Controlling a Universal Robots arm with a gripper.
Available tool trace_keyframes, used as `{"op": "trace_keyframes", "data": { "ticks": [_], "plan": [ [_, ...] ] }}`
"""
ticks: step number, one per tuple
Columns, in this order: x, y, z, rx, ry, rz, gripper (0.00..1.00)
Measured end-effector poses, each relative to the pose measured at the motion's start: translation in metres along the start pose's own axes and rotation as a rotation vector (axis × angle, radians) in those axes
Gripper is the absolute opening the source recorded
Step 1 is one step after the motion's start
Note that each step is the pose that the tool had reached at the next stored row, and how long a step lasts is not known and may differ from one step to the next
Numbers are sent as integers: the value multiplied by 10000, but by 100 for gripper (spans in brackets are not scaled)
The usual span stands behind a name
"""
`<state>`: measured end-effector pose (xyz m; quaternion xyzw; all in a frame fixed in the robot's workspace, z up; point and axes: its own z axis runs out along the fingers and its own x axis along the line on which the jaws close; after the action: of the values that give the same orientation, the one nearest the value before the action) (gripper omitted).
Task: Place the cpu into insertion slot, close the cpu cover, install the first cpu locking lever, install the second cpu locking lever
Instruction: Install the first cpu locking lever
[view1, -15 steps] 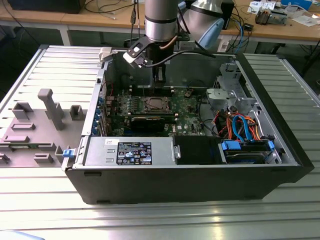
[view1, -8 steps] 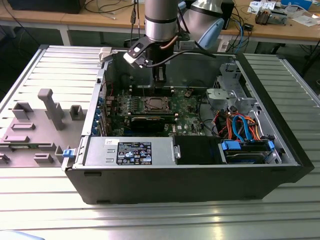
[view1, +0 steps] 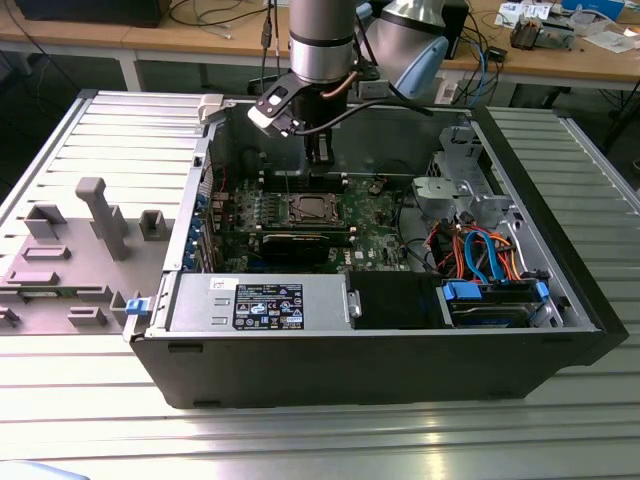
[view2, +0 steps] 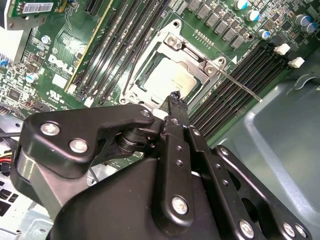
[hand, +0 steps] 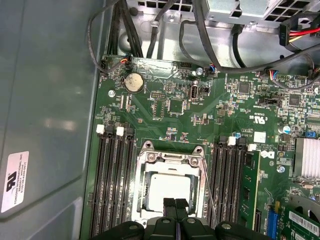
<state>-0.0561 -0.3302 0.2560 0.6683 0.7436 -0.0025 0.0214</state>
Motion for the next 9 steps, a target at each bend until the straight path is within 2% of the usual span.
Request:
{"op": "trace_keyframes", "data": {
  "ticks": [9],
  "plan": [
    [0,0,0,0,0,-4,11]
  ]
}}
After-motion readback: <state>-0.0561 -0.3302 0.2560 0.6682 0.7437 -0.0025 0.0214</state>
